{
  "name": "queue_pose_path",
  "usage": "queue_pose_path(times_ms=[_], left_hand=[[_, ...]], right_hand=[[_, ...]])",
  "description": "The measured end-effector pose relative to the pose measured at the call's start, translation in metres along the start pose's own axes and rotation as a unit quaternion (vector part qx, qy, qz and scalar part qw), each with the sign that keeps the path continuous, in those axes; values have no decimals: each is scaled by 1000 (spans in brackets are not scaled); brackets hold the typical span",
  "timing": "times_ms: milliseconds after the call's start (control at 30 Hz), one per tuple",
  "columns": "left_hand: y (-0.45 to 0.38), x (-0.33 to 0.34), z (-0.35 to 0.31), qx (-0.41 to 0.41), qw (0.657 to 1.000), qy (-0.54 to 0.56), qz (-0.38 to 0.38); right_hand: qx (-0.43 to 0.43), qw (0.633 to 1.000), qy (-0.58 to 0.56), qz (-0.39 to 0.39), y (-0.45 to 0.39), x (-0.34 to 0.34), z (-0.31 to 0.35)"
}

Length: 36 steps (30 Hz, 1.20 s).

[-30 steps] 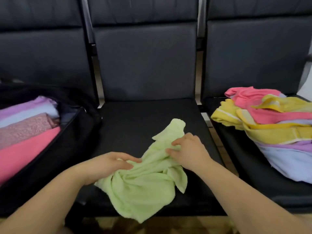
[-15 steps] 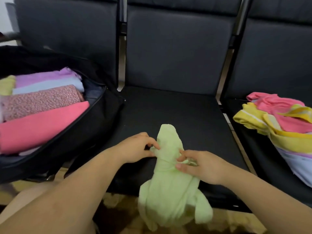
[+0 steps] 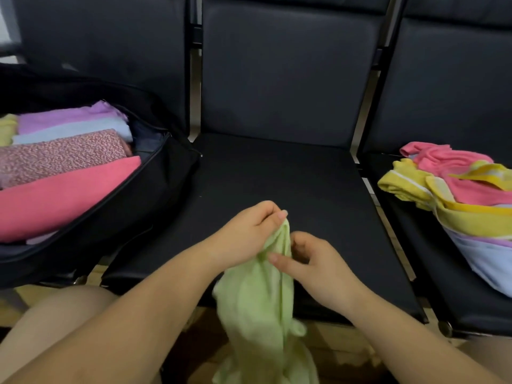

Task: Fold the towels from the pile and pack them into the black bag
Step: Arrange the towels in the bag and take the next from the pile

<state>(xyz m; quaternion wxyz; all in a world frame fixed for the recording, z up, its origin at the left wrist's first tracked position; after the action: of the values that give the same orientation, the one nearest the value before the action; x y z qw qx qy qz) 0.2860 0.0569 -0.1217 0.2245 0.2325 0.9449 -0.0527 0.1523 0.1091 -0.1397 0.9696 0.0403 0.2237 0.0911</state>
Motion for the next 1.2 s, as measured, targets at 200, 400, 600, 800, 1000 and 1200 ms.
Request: queue_pose_path(times_ms=[200,400,600,800,1000,1200], left_hand=[[4,10,4,-77,995,18,62],[12,12,9,-140,969,132,155],[20,22,1,-106,965,195,143],[30,28,-6,-79,976,132,151],[31,10,9,-68,973,-174,137],[38,-30,34,-120,923,-342,125]], right_hand=[[85,977,-161,107,10,-10,0],[70,976,-201,39,19,-38,-2],[42,986,-161,-8,30,-45,-5],[-34,990,-120,-64,39,-56,3],[-19,985,-46,-164,43,-88,-16],[22,957,42,-285,53,-127,-38]])
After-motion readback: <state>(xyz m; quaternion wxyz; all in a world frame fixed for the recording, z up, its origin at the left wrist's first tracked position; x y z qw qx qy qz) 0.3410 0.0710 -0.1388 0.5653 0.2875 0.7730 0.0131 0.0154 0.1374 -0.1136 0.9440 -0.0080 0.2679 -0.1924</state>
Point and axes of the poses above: each hand's wrist, its own y-axis away from the middle knuckle, its own x-axis out of the palm, z = x × y, the point moved 3 cm from there along -y, towards the middle knuckle, and after that the axes turned 1 degree about -x, right-handed, at the moved point
